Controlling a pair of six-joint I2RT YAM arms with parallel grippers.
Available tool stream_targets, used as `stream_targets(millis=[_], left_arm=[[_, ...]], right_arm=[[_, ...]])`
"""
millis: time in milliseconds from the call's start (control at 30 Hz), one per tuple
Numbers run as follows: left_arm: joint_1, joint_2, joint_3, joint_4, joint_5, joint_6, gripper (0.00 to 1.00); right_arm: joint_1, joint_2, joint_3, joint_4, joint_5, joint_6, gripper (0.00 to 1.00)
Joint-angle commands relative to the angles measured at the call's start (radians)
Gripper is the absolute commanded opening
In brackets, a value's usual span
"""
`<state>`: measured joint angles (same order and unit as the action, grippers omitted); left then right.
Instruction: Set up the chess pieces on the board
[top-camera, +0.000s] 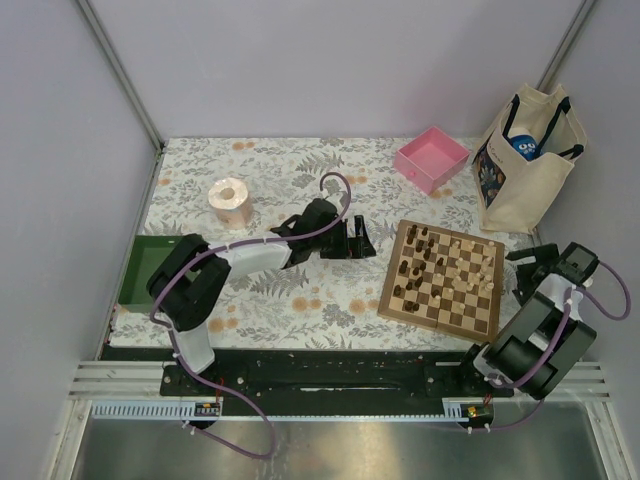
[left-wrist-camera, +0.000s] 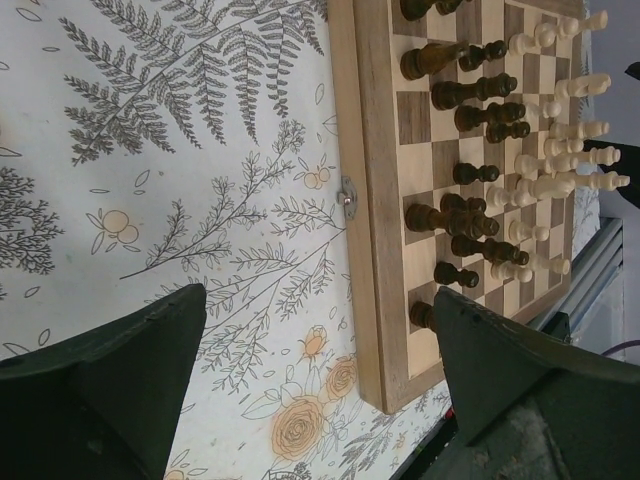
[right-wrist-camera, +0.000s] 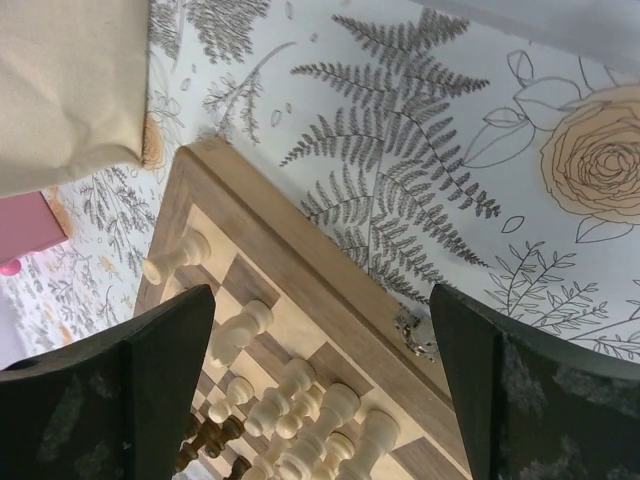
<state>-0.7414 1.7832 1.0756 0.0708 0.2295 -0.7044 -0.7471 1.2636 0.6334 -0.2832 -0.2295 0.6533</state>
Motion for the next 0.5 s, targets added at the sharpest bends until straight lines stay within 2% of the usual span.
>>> stream_targets(millis=[0,167,400,467], left_arm=[[-0.015,0.016,0.033,0.087,-0.007,-0.036,0.99],[-0.016,0.056,0.058,0.098,-0.004,-0.053,0.97],[-0.019,0.097,0.061,0.129,0.014,-0.089,0.93],[-0.018,0.099,0.054,0.132,0.013,-0.092,0.93]], right_arm=[[-0.035,0.043,-0.054,0.134,-0.102,0.071,0.97],[-0.035,0.077,-0.078,0.173,-0.148,0.089,0.89],[-0.035,0.063,-0.123,0.177,-0.114,0.103,0.75],[-0.035,0.059,-0.147,0.196,-0.134,0.103,0.62]])
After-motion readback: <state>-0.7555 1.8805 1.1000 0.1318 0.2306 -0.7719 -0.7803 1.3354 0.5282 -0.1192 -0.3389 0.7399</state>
